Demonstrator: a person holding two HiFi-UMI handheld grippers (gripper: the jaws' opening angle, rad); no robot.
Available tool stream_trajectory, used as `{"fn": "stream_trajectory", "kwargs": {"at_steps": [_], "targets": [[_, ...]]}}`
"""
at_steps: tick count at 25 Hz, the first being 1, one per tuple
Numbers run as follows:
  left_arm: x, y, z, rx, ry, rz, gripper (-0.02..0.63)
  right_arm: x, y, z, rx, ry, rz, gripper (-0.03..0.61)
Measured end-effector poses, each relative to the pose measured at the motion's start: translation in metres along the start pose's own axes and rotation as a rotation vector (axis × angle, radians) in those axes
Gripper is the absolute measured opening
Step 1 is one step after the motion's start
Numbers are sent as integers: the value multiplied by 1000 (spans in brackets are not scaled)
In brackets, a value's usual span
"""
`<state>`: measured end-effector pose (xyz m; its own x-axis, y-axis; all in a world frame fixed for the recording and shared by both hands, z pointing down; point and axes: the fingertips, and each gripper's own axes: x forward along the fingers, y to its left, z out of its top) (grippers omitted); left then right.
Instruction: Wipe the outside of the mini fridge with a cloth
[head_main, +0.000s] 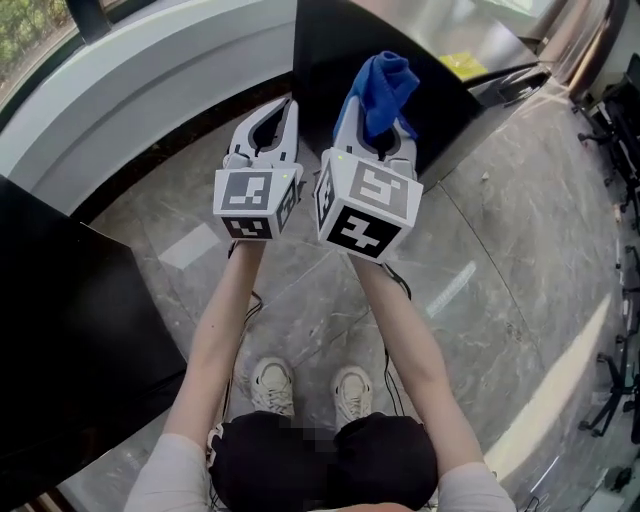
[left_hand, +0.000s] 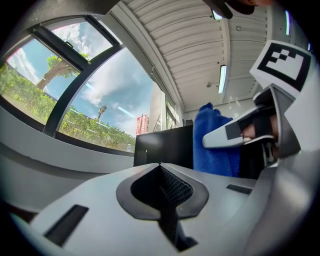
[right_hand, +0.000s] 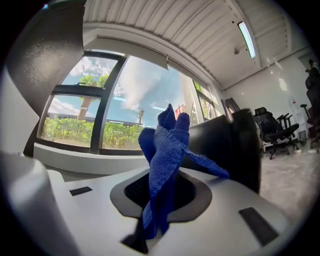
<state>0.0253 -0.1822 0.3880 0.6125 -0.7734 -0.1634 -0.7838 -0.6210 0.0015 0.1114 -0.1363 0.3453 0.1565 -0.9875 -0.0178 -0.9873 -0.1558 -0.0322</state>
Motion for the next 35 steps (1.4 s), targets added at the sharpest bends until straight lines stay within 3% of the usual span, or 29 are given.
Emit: {"fn": "stream_trajectory", "kwargs": {"at_steps": [2,7,12,17,20,25,35], "targets": [[-1,18,-6,7,-3,5,5,27,23,-14,16,25,-5,83],[-13,93,-34,-38,16,120,5,100,73,-36,20,57,-28,83],[-10,156,-64,6,59,175,5,171,102,-77,29,109,-31,83],[0,198,-86,-17,68,215,5,229,106,-106,-12,122,-151,83],[5,205,-99,-32,80,221,5,249,104,-110,-71,92,-249,83],[11,195,-119,14,127,175,5,262,88,-120,-29,83,-339,83],[11,200,-129,-13,129,179,5,266,85,-128,-65,66,-327,83]]}}
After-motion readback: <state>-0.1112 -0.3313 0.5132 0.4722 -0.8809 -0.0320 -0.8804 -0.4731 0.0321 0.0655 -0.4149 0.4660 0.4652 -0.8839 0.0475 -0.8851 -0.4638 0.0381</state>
